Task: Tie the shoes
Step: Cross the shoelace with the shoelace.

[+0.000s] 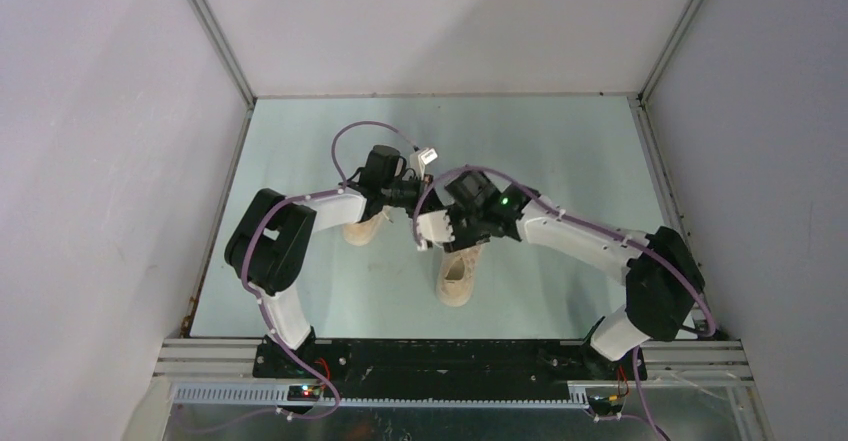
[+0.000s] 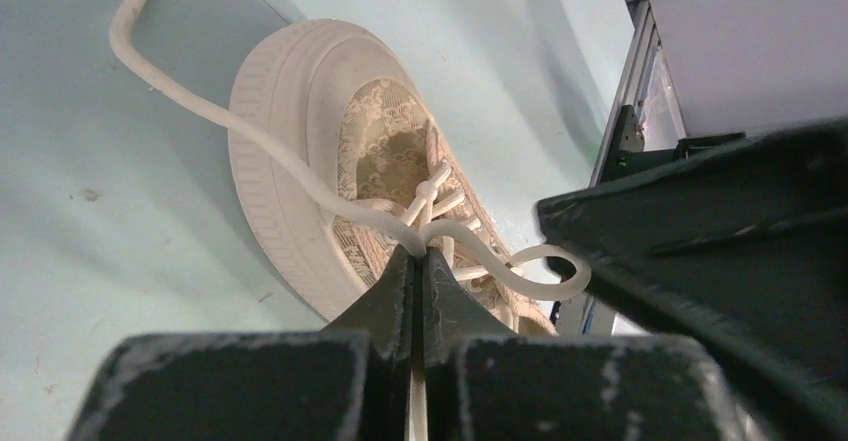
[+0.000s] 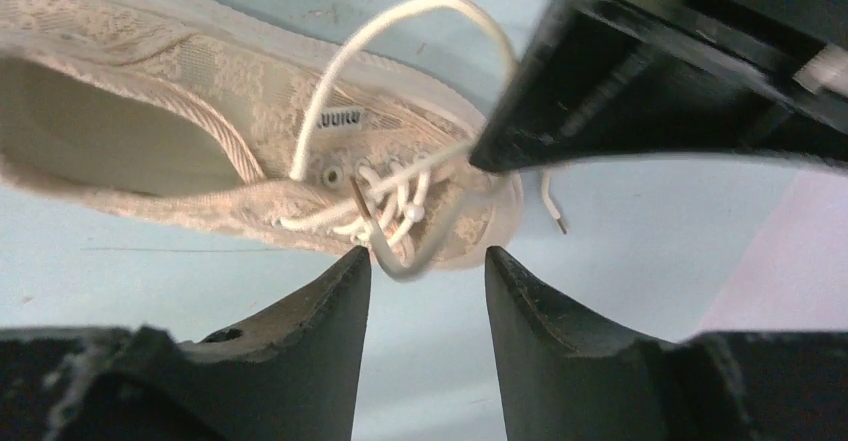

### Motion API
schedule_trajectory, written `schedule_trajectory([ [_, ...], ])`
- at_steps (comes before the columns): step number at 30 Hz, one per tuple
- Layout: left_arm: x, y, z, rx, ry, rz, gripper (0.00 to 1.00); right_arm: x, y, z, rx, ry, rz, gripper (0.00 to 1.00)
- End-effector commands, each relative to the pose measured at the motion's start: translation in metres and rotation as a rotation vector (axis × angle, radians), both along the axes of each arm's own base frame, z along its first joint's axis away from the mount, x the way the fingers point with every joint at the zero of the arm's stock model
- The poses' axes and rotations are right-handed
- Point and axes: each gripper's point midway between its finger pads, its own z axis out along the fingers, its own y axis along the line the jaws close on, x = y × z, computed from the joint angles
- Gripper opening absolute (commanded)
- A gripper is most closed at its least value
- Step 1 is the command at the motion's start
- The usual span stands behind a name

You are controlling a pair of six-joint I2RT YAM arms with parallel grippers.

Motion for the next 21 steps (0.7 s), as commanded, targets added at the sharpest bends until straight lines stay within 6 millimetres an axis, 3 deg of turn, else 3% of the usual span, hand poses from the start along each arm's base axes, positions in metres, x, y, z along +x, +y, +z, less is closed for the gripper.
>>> schedule_trajectory([
  [1,0.007,-0.002,0.023,-0.025,-0.093,-0.026,0.00,-0.015,0.004,0.050,0.247,0.243,-0.024,0.50],
  [3,0.007,-0.001,0.021,-0.019,-0.093,-0.027,0.00,-0.013,0.001,0.061,0.323,0.323,-0.048,0.51],
  [6,0.006,0.000,0.020,-0.009,-0.100,-0.032,0.00,-0.002,-0.001,0.061,0.380,0.372,-0.099,0.49],
  [13,0.004,0.003,0.025,-0.003,-0.135,-0.055,0.00,0.025,0.001,0.026,0.398,0.442,-0.177,0.35],
  [21,0.007,-0.003,0.037,-0.043,-0.129,-0.059,0.00,-0.004,0.016,0.033,0.435,0.551,-0.115,0.35],
])
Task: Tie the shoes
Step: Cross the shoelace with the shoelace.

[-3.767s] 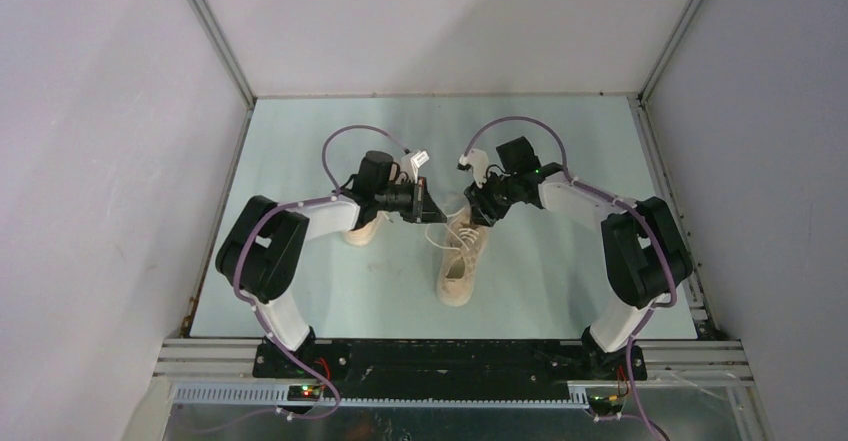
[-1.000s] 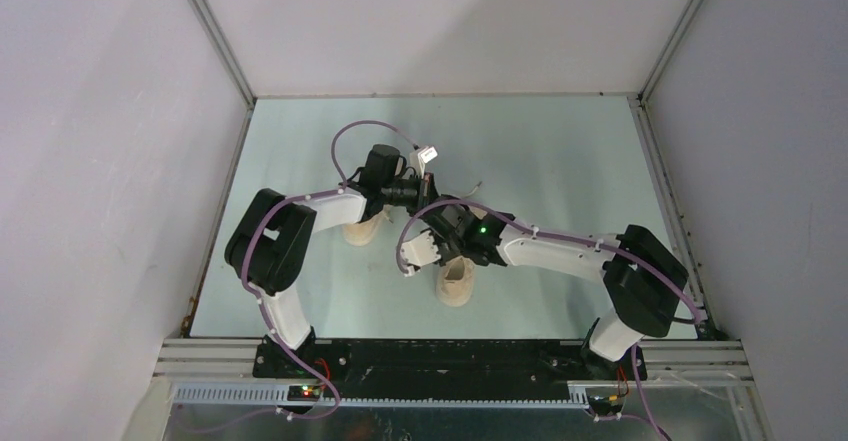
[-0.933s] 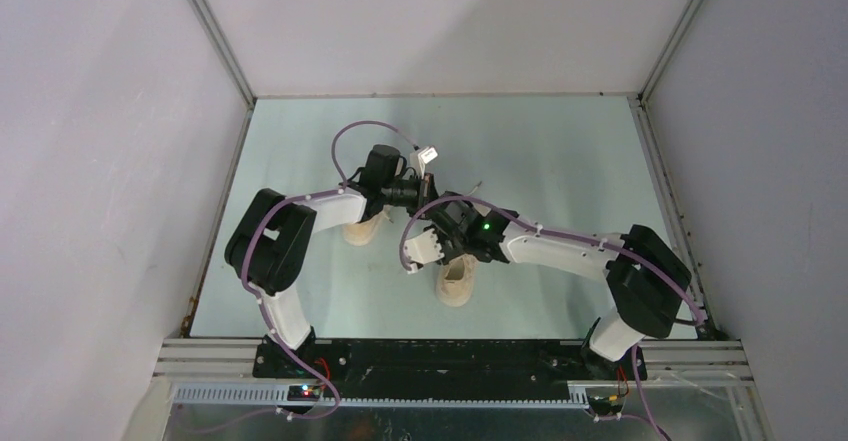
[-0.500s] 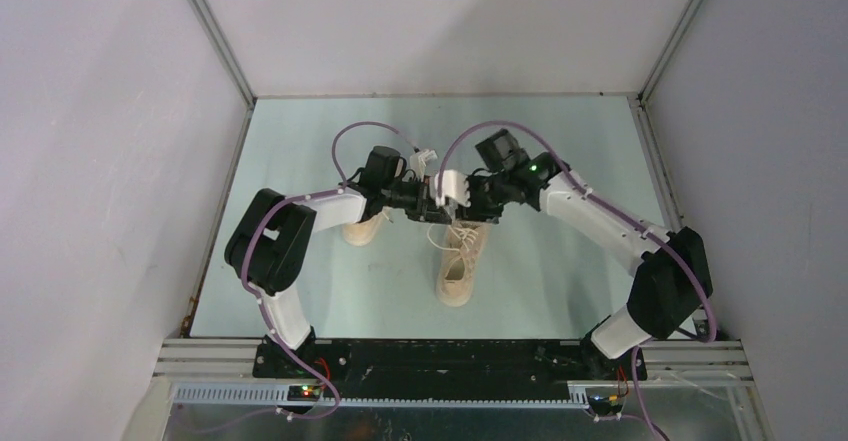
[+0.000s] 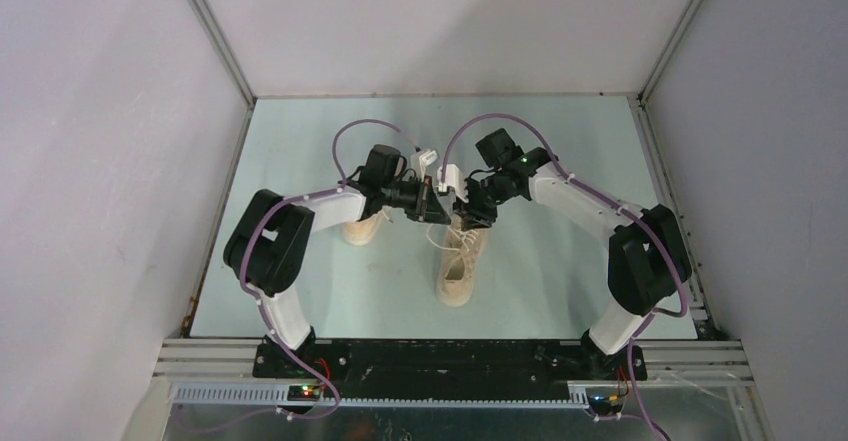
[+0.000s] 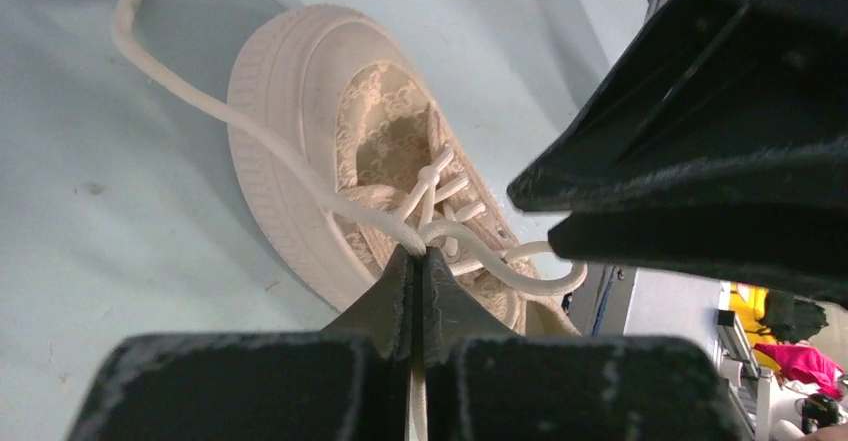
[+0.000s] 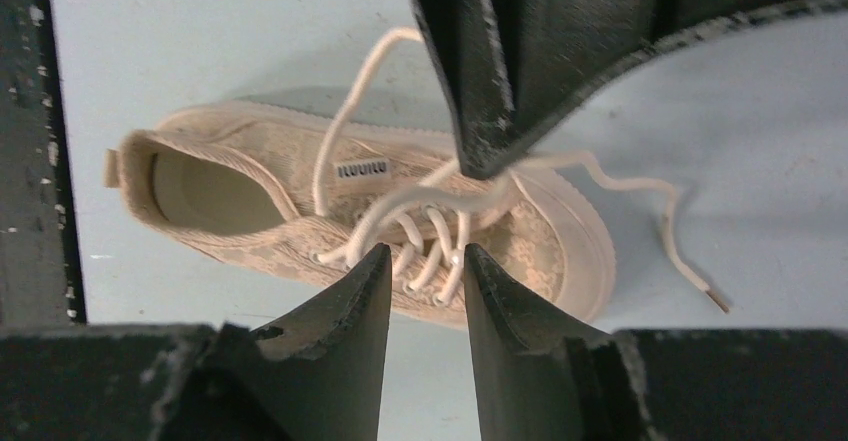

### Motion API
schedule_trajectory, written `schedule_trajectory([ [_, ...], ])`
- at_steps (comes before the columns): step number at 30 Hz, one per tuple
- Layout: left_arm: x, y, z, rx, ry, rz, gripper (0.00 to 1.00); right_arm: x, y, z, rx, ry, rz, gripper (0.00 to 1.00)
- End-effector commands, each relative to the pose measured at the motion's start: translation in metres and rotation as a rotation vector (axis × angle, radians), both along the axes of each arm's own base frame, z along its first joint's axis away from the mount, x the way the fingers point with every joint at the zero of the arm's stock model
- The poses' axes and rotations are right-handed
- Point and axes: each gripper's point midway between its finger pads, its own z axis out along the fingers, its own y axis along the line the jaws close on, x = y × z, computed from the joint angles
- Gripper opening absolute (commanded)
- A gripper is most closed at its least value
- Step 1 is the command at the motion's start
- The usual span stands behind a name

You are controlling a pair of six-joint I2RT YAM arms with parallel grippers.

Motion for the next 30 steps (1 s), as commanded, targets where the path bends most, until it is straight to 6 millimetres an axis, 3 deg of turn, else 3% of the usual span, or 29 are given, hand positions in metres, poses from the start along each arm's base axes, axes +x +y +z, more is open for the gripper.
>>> schedule_trajectory([
  [1,0.014,-0.010,0.046,-0.091,-0.102,-0.023,0.00,-0.016,0.018,0.025,0.082,0.017,0.052,0.35],
  [8,0.007,-0.018,0.068,-0.181,-0.084,-0.066,0.00,-0.026,0.023,0.020,0.059,0.042,0.061,0.28],
  [13,0.002,-0.015,0.071,-0.175,-0.092,-0.078,0.00,-0.019,0.030,0.009,0.008,-0.011,0.004,0.23],
  [16,-0.002,-0.012,0.069,-0.158,-0.112,-0.093,0.00,-0.010,0.025,0.008,-0.012,-0.039,-0.027,0.22],
  [23,-0.018,0.002,0.053,-0.093,-0.156,-0.129,0.00,-0.011,0.002,0.014,0.018,0.007,0.001,0.24],
  [30,-0.041,0.002,0.051,-0.109,-0.160,-0.187,0.00,-0.010,-0.012,0.003,0.003,0.013,0.041,0.25],
])
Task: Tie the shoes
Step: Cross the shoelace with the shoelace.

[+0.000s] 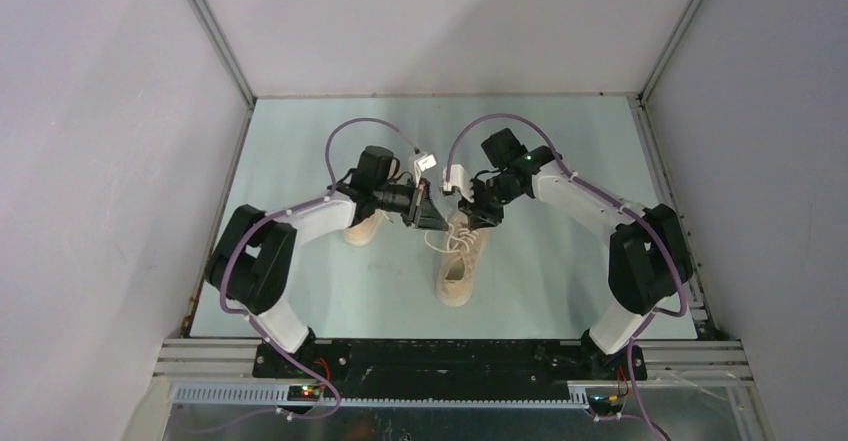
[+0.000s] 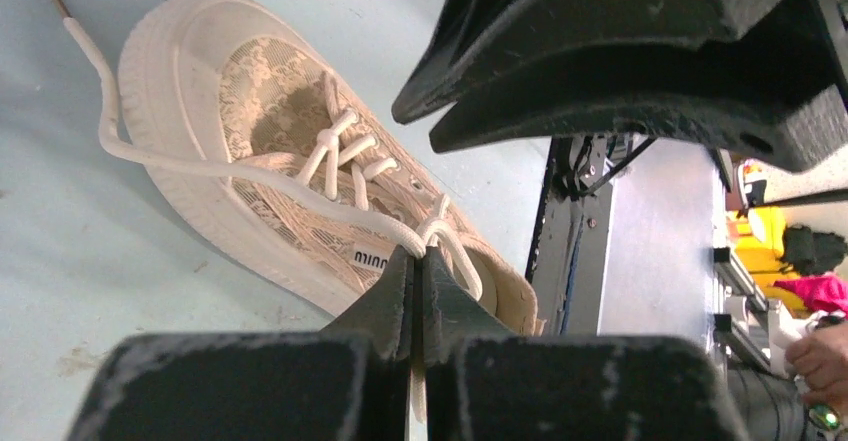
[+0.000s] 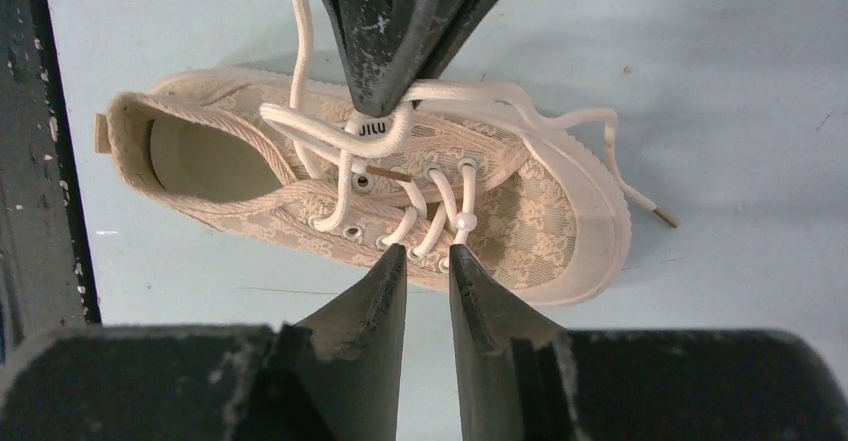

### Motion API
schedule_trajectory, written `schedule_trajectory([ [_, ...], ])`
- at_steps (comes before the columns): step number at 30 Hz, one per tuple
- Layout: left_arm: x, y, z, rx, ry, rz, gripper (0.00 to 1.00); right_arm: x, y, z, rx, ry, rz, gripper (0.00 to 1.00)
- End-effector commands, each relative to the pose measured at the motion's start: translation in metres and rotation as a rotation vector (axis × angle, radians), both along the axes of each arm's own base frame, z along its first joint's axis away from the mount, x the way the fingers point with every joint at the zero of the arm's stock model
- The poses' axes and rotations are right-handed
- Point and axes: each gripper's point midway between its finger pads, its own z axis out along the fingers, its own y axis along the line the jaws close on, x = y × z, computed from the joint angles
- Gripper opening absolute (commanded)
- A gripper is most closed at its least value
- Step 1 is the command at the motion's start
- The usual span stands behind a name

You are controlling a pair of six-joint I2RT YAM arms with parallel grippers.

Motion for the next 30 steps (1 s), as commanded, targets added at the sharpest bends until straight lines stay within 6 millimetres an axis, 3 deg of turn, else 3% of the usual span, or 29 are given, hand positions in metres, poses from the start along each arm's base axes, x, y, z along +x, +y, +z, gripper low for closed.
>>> schedule_trajectory([
  [1,-0.014,-0.002,0.015,-0.035,-0.084,-0.077,0.00,-0.003,-0.003,0.001,0.019,-0.028,0.060,0.24],
  [8,-0.014,-0.001,0.015,-0.022,-0.108,-0.080,0.00,0.005,0.009,-0.012,0.063,-0.035,0.110,0.23],
  [14,-0.014,0.001,0.015,-0.016,-0.132,-0.080,0.00,-0.007,0.022,-0.017,0.081,-0.027,0.183,0.27],
  [23,-0.016,0.002,0.012,-0.002,-0.112,-0.077,0.00,-0.019,0.028,-0.017,0.083,-0.031,0.250,0.36],
  [27,-0.015,0.003,0.011,0.002,-0.113,-0.074,0.00,-0.028,0.027,-0.024,0.060,-0.016,0.286,0.37],
  [30,-0.014,0.004,0.011,0.005,-0.117,-0.071,0.00,-0.033,0.027,-0.028,0.051,0.006,0.300,0.31],
])
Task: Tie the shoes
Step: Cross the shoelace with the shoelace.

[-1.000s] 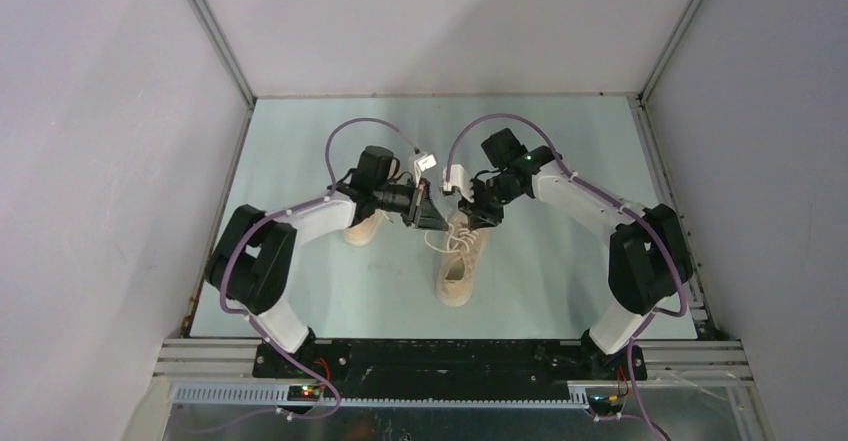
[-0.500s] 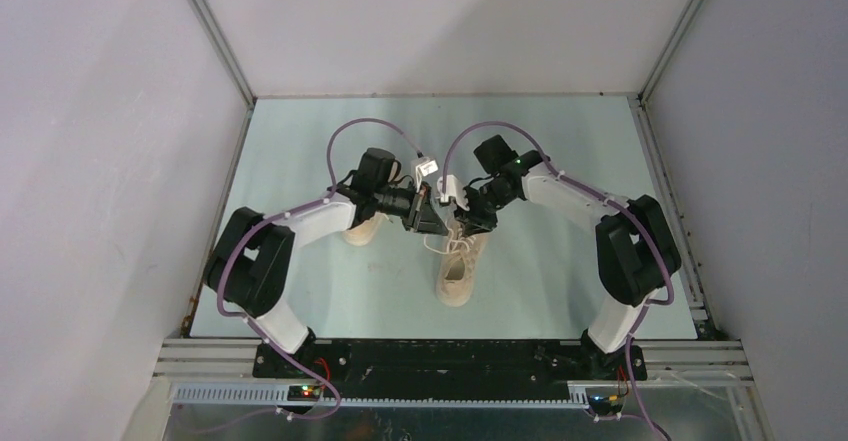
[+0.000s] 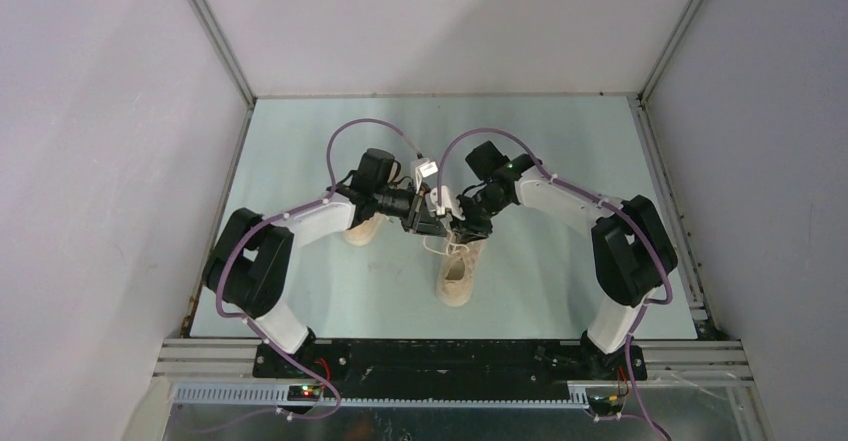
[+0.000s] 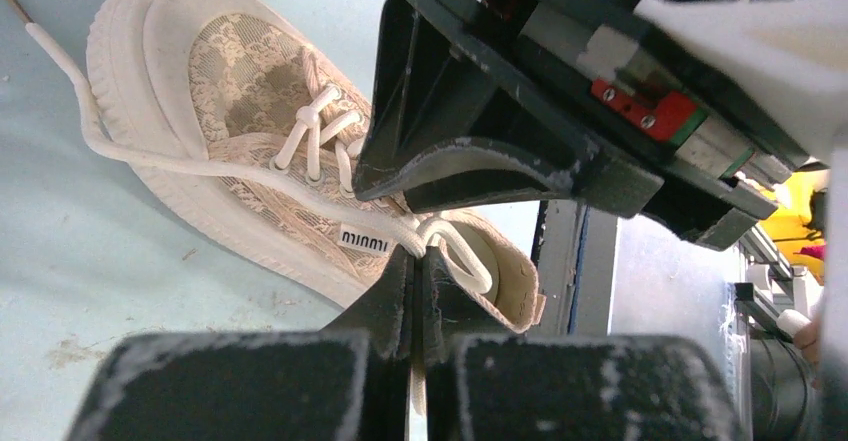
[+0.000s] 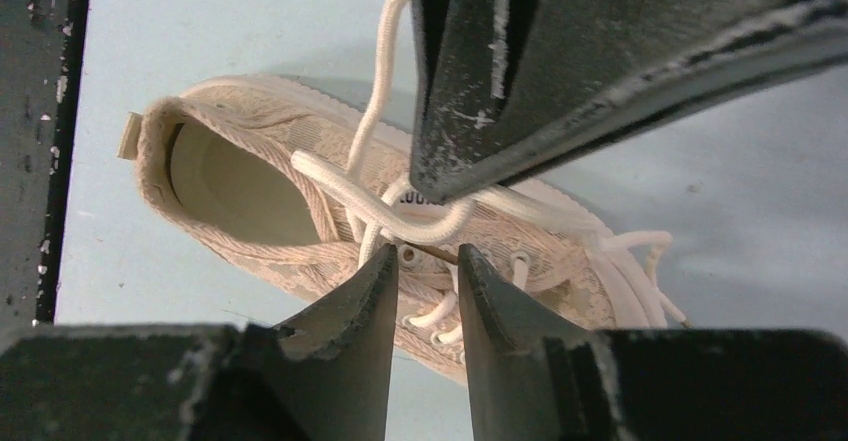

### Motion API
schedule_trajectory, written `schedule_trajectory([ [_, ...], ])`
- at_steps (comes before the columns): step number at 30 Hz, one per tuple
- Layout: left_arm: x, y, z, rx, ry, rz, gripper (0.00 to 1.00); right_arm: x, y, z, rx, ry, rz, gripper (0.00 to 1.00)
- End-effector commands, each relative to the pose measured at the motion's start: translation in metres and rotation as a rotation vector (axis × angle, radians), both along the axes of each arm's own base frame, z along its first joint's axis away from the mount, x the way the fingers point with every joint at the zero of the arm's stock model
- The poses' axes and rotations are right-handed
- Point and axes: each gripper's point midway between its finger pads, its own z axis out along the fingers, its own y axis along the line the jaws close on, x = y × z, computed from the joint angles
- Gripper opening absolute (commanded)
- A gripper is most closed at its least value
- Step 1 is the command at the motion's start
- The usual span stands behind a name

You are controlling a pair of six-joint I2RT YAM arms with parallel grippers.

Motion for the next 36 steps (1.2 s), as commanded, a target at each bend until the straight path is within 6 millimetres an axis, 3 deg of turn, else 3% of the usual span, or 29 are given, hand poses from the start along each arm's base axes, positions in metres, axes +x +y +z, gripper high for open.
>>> schedule_trajectory([
  [1,0.002,0.001,0.015,-0.018,-0.075,-0.005,0.00,-0.015,0.002,-0.007,-0.003,0.040,0.058,0.28],
  [10,0.004,0.003,0.014,-0.010,-0.076,0.006,0.00,-0.005,-0.005,0.009,0.041,0.052,-0.007,0.00],
  [18,0.006,0.004,0.011,0.001,-0.082,0.022,0.03,0.012,-0.044,0.035,0.061,0.045,-0.153,0.00],
  [24,0.009,0.006,0.008,0.017,-0.080,0.041,0.18,0.008,-0.077,0.028,0.020,0.042,-0.232,0.00],
  [29,0.010,0.010,-0.003,0.052,-0.065,0.070,0.34,-0.012,-0.108,0.005,-0.048,0.066,-0.280,0.00],
  [30,0.012,0.011,-0.006,0.065,-0.054,0.092,0.36,-0.013,-0.117,0.004,-0.063,0.053,-0.298,0.00],
  [32,0.018,0.013,-0.011,0.094,-0.017,0.151,0.49,-0.021,-0.132,-0.003,-0.094,0.050,-0.321,0.00],
  [36,0.036,0.016,-0.022,0.135,0.089,0.300,0.60,-0.034,-0.147,-0.009,-0.105,0.060,-0.366,0.00],
])
